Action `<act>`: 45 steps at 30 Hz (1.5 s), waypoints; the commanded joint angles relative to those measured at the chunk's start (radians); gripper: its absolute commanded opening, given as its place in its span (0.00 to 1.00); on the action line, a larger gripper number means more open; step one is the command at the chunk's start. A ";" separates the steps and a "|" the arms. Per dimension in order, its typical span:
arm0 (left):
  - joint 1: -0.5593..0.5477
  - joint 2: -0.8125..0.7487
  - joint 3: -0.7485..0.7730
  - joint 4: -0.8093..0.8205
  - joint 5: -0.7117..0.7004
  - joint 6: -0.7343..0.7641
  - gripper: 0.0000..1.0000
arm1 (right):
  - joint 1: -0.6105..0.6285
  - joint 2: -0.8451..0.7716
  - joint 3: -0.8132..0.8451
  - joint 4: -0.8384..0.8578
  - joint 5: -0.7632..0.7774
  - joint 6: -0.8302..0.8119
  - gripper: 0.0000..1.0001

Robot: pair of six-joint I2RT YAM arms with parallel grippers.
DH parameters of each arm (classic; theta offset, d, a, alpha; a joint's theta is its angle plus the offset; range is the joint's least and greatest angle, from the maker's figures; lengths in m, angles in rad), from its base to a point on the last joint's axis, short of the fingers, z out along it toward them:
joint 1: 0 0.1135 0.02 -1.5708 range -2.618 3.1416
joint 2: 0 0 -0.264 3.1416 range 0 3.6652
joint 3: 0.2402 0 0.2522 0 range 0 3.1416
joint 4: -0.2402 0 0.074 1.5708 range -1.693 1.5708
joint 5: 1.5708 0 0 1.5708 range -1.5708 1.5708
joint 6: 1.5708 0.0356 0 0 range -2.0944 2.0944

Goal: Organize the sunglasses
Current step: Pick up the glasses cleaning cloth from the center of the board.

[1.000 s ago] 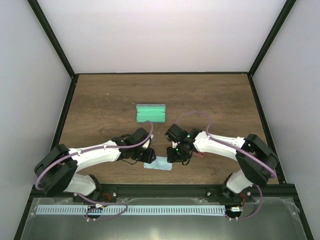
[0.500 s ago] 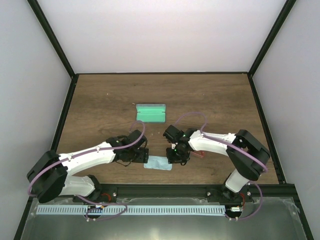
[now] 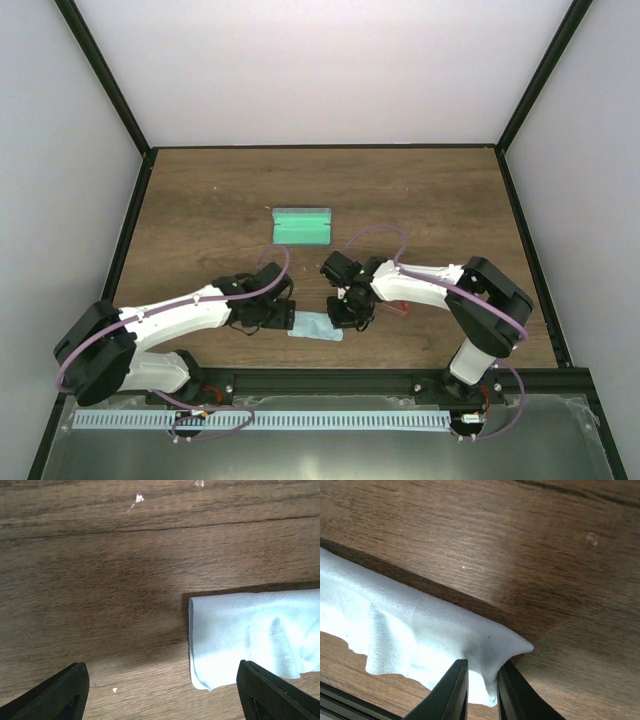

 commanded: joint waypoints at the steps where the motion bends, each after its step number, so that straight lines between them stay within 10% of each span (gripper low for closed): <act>1: -0.003 -0.022 -0.017 -0.001 0.008 -0.012 0.83 | 0.015 0.019 -0.001 -0.014 0.007 0.016 0.16; 21: -0.014 0.095 -0.015 0.066 0.119 0.017 0.76 | 0.015 -0.001 0.000 -0.031 0.023 0.006 0.02; 30: -0.026 0.160 0.009 0.098 0.117 0.026 0.40 | 0.015 -0.015 -0.021 -0.024 0.015 0.006 0.02; 45: -0.035 0.237 -0.023 0.153 0.150 0.019 0.15 | 0.015 -0.026 -0.033 -0.020 0.013 -0.006 0.02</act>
